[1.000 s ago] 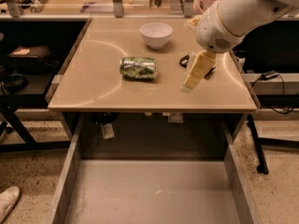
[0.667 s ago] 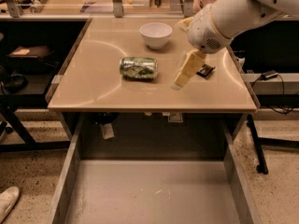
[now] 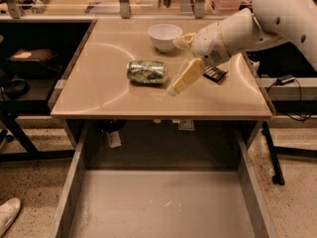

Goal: Place green can into top drawer

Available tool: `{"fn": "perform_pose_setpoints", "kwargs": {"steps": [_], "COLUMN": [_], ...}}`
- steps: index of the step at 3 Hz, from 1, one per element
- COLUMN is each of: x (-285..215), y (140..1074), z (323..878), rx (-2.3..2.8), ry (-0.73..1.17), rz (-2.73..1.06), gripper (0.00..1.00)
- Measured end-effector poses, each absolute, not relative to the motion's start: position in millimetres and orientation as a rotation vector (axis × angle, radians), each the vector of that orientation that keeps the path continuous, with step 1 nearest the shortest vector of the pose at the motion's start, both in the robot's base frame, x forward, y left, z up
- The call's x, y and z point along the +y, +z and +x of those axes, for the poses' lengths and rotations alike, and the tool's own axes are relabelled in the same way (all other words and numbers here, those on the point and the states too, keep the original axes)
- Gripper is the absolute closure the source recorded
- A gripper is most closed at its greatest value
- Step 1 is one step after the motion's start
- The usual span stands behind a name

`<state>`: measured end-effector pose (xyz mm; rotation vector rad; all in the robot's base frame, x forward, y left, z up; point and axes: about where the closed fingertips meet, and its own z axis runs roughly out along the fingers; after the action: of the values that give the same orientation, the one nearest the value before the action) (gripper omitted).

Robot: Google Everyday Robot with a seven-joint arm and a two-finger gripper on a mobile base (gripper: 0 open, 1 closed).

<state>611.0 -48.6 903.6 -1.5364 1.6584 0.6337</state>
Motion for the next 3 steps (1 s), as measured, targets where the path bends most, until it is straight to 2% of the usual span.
{"fn": "perform_pose_setpoints", "kwargs": {"steps": [1,3], "x": [-38,-31], "y": [902,892], "z": [624,650], "rx": [1.63,1.676], "ry": [0.669,0.462], "rz": [-1.504,-1.548], "gripper": [0.0,0.0]}}
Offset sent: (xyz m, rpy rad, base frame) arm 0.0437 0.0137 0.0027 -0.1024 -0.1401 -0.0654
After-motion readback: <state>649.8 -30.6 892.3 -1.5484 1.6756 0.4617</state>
